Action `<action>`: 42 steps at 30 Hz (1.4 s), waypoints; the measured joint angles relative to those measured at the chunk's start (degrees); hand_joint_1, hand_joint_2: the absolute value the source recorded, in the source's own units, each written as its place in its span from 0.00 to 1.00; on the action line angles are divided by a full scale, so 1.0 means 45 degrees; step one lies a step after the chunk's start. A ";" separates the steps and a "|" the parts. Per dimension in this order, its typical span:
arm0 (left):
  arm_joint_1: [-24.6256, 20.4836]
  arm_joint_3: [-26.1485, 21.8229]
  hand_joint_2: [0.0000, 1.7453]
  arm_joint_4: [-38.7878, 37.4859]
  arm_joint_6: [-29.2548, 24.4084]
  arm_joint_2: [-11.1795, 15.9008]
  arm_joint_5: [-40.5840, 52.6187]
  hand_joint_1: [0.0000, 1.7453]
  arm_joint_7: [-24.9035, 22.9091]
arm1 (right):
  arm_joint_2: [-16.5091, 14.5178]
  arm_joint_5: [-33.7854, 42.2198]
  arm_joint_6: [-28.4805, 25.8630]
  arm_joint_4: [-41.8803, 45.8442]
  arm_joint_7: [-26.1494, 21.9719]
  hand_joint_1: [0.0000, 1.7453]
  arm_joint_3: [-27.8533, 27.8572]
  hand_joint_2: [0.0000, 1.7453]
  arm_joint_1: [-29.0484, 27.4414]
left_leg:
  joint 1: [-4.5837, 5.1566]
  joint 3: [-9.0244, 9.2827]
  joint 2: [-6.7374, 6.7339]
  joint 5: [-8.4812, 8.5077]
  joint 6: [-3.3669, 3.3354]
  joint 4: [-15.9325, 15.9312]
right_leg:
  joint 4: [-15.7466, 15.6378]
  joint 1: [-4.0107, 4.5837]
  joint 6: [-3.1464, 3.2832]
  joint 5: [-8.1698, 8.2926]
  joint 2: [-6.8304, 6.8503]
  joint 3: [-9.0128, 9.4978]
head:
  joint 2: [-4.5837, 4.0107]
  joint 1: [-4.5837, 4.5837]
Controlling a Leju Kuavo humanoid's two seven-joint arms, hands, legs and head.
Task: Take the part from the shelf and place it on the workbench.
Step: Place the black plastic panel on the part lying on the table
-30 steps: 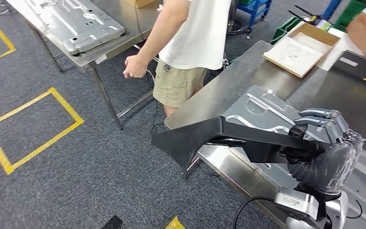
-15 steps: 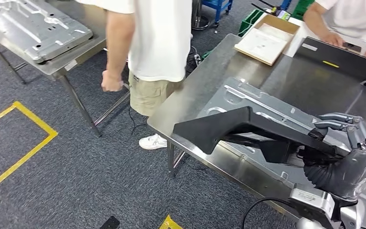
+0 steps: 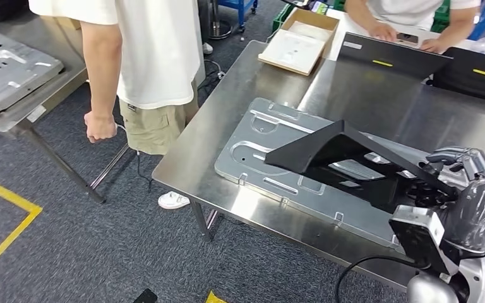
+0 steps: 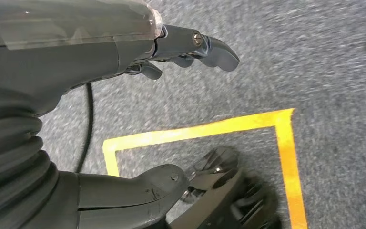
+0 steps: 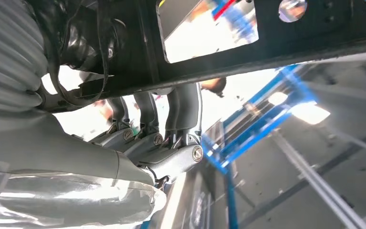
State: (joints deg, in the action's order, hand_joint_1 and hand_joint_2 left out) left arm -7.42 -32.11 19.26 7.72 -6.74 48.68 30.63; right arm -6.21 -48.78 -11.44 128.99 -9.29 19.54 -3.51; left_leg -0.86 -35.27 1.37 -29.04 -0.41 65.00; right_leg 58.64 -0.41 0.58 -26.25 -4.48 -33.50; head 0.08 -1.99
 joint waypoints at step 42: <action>-0.0390 0.0256 1.00 -0.0176 0.0543 0.0205 -0.0294 0.00 0.0383 | 0.4233 -0.2736 0.3751 -0.6264 0.0599 0.00 -0.4145 0.00 0.4904 | 0.0026 0.0212 -0.0351 0.0615 -0.0511 -0.1259 | 0.3541 -0.0116 -0.0668 -0.1606 0.0931 -0.1827 | -0.0001 -0.0010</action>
State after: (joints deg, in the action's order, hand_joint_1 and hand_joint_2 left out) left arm -9.18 -30.96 18.46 10.16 -5.82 47.35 32.35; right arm 12.83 -61.09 5.44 100.81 -6.60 0.89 18.56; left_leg -0.75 -34.31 -0.21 -26.27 -2.71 59.34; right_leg 74.57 -0.93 -2.42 -33.47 -0.29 -41.72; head 0.07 -2.04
